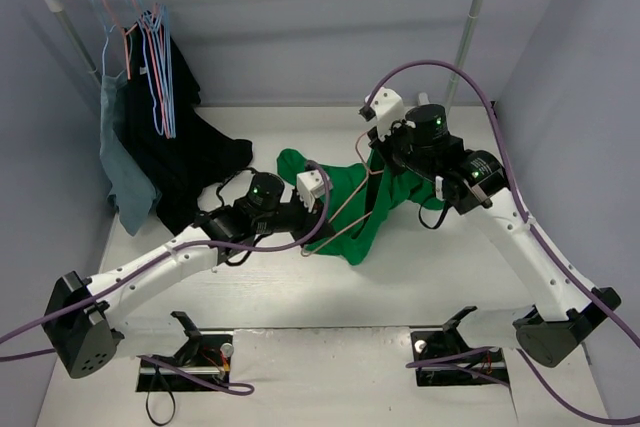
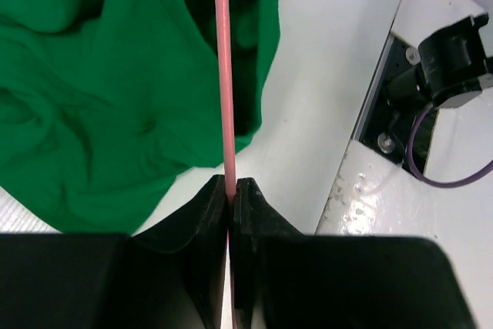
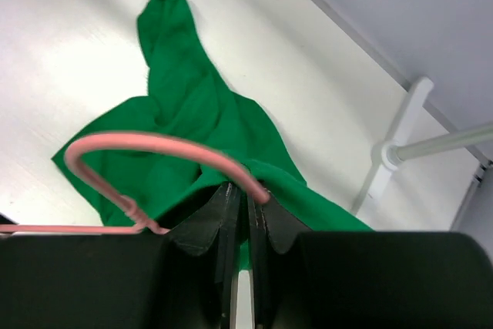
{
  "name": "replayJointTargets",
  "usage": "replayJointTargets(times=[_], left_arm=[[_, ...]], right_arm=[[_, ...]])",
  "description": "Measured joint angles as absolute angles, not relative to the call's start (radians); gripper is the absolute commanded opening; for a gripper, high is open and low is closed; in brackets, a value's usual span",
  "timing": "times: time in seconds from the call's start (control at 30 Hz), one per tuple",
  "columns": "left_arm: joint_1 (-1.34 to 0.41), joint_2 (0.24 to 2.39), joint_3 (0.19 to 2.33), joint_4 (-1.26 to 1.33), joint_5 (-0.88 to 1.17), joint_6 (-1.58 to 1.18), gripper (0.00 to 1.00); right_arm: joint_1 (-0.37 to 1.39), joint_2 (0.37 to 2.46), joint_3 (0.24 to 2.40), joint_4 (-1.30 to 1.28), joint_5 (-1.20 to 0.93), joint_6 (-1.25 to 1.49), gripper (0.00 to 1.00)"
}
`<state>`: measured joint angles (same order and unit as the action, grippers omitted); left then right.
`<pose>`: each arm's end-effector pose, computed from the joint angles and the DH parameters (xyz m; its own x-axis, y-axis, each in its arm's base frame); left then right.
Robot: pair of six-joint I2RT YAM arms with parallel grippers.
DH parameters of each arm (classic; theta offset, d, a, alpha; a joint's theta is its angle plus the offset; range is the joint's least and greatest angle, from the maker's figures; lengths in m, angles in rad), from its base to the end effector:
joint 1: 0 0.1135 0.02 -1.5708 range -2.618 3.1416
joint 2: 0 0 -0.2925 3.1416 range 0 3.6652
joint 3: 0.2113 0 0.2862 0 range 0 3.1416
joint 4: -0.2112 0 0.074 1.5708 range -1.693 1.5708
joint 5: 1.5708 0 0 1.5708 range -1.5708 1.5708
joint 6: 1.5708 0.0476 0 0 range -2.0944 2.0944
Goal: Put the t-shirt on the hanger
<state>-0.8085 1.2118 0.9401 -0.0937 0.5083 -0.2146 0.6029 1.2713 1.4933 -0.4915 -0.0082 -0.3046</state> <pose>0.1979 -0.2408 0.3288 -0.4424 0.1940 -0.8756 0.8715 0.3232 -0.3688 0.2557 0.1765 0.4808 -0.0371 -0.3896 -0.9202 -0.6129 0.7362 -0.2870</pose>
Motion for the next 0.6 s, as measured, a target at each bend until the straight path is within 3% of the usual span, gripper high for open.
replayJointTargets(times=[0.6], left_arm=[[-0.738,1.254,0.879,0.202,0.607,-0.426,0.0]], right_arm=[[0.602,1.245,1.427,-0.468,-0.138,-0.22,0.08]])
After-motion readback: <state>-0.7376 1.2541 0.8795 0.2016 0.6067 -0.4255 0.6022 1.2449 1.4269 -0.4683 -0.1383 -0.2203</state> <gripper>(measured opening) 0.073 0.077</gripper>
